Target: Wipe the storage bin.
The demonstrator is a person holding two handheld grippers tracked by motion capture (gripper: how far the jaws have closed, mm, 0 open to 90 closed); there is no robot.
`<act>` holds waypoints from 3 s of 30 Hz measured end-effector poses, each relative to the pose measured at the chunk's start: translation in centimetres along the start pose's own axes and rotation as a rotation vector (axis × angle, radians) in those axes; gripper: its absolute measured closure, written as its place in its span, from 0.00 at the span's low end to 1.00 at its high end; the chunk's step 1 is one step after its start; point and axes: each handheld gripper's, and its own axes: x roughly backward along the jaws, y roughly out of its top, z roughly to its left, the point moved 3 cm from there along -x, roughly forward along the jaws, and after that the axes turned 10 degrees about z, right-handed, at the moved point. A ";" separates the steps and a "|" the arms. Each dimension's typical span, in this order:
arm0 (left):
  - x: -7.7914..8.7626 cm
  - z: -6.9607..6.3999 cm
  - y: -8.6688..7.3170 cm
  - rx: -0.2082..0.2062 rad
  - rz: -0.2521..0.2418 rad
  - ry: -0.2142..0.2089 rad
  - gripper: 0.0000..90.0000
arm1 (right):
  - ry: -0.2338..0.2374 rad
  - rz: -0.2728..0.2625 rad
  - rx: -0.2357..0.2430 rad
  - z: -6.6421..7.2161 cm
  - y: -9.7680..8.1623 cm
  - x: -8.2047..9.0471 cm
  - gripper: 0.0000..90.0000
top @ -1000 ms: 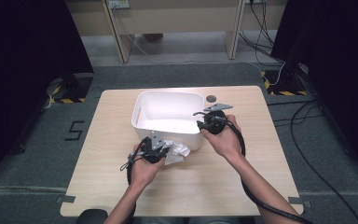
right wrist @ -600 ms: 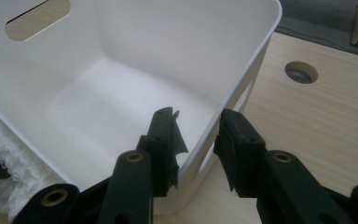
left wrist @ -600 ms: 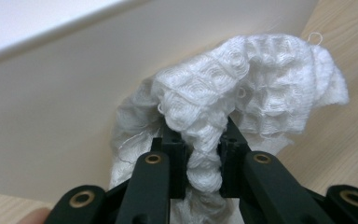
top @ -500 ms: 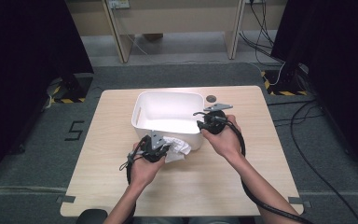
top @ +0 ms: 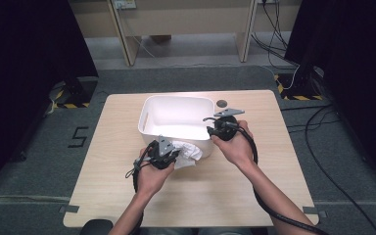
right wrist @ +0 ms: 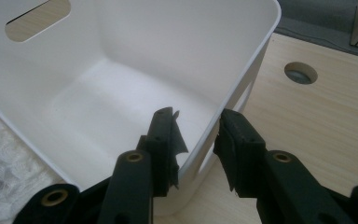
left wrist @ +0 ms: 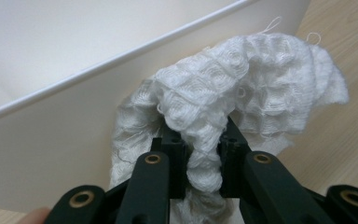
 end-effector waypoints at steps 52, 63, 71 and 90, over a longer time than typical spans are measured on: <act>-0.6 -1.0 0.9 -0.035 -0.015 -0.010 0.85 | 0.002 -0.005 -0.009 -0.1 0.0 0.0 0.74; -1.0 -1.3 0.6 -0.038 0.002 -0.015 0.85 | 0.002 -0.004 -0.007 -0.1 0.0 0.0 0.74; -1.4 -1.5 0.3 -0.032 0.003 -0.020 0.85 | 0.002 -0.003 -0.006 0.0 0.0 0.0 0.74; -2.3 -1.8 -0.1 -0.038 0.023 -0.037 0.85 | 0.003 -0.004 -0.008 0.0 0.0 0.0 0.74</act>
